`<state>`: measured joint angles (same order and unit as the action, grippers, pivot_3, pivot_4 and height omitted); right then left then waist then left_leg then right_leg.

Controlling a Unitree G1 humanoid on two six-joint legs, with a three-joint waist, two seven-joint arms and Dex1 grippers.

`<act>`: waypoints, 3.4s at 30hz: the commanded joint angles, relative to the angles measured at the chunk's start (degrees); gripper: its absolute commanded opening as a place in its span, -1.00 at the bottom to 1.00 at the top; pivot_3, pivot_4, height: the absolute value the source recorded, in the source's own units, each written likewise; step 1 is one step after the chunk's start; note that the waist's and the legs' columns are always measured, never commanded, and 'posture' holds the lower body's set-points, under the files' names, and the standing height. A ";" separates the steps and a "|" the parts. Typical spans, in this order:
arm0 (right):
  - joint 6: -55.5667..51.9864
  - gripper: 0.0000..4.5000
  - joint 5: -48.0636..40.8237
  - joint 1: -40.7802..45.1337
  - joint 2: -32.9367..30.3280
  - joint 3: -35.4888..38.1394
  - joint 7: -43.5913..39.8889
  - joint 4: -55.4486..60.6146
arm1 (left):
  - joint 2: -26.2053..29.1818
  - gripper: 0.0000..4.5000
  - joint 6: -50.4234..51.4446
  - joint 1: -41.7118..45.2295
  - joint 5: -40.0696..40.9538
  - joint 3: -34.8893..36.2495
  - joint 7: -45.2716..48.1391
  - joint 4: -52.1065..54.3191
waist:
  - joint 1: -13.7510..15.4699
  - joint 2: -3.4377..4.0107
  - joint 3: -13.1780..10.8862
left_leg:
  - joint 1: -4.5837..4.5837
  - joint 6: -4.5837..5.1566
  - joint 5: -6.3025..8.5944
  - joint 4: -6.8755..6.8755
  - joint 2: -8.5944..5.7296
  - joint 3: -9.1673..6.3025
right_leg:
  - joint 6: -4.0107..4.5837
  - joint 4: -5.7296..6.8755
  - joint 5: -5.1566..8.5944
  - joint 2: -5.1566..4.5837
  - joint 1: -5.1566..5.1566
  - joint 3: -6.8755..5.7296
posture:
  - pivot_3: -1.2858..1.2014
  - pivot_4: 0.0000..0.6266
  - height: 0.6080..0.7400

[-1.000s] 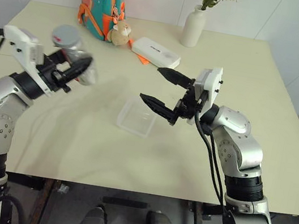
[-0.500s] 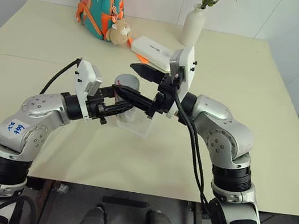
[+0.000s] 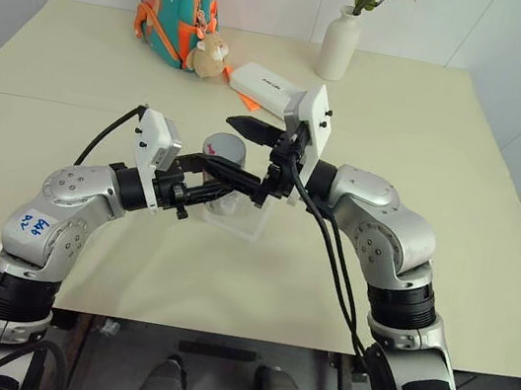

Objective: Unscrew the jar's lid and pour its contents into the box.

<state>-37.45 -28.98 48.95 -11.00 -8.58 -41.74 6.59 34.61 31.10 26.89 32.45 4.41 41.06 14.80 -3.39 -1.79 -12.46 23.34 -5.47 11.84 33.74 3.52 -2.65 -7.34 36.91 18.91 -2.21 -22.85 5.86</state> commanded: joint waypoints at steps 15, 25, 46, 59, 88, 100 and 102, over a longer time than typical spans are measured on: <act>3.14 0.13 0.07 1.98 -0.65 1.07 -3.39 -2.11 | -0.12 -0.13 -1.56 3.66 -0.29 1.01 3.47 -0.16 | -0.02 0.00 0.00 | 0.00 0.00 0.00 0.01 0.00 0.00 | 0.00 0.01 0.00 0.00 0.00 0.00 | 0.03 -0.52 1.00; 9.33 0.13 -2.76 9.65 -11.21 -2.72 -36.10 -12.17 | 2.72 -0.13 -1.73 8.88 6.16 -0.87 25.52 -5.22 | -0.40 0.01 -0.01 | 0.03 0.03 0.03 0.07 0.01 0.03 | -0.02 -0.06 -0.01 0.02 0.01 -0.01 | 0.03 -0.52 1.00; 11.57 0.99 -3.74 17.46 -7.09 3.54 -32.73 -23.34 | 0.21 -0.13 -2.90 9.18 3.49 0.49 23.86 -6.21 | -1.22 0.04 -0.03 | 0.00 0.02 0.03 0.14 0.12 0.07 | -0.02 0.07 0.00 0.10 0.00 0.02 | 0.03 -0.52 1.00; 6.31 0.99 -1.89 11.66 -4.14 1.64 -21.67 -10.51 | -0.18 -0.13 -4.65 10.87 0.91 1.11 18.91 -9.66 | -1.33 0.04 -0.03 | 0.00 0.02 0.03 0.14 0.13 0.07 | -0.02 0.11 0.00 0.10 0.00 0.03 | 0.03 -0.52 1.00; 17.35 0.99 2.96 14.78 -12.23 6.45 -25.07 -27.01 | 0.02 -0.13 -3.21 8.73 2.94 1.02 17.63 -6.71 | -1.26 0.04 -0.03 | 0.01 0.02 0.03 0.15 0.12 0.07 | -0.02 0.10 0.00 0.10 -0.02 0.03 | 0.03 -0.52 1.00; 9.66 0.99 -1.52 12.81 -16.28 8.76 -30.12 -24.16 | 0.34 -0.13 -2.60 8.30 2.79 1.59 17.80 -6.62 | -1.28 0.06 -0.05 | 0.03 0.02 0.03 0.13 0.12 0.09 | -0.02 0.04 0.00 0.11 -0.02 0.06 | 0.03 -0.52 1.00; 6.95 0.99 -3.65 13.00 -15.67 9.31 -29.72 -21.56 | 0.28 -0.13 -2.58 8.41 2.66 1.54 17.61 -6.74 | -1.31 0.07 -0.05 | 0.03 0.02 0.03 0.14 0.12 0.09 | -0.02 0.06 0.00 0.11 -0.02 0.06 | 0.03 -0.52 1.00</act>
<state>-28.71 -29.72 60.94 -26.78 -1.46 -71.24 -19.10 34.50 28.85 35.13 34.19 5.18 58.46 6.33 -4.69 -1.72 -12.51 23.36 -5.45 11.87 33.88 3.64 -2.56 -7.36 36.98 18.91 -2.10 -22.87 5.92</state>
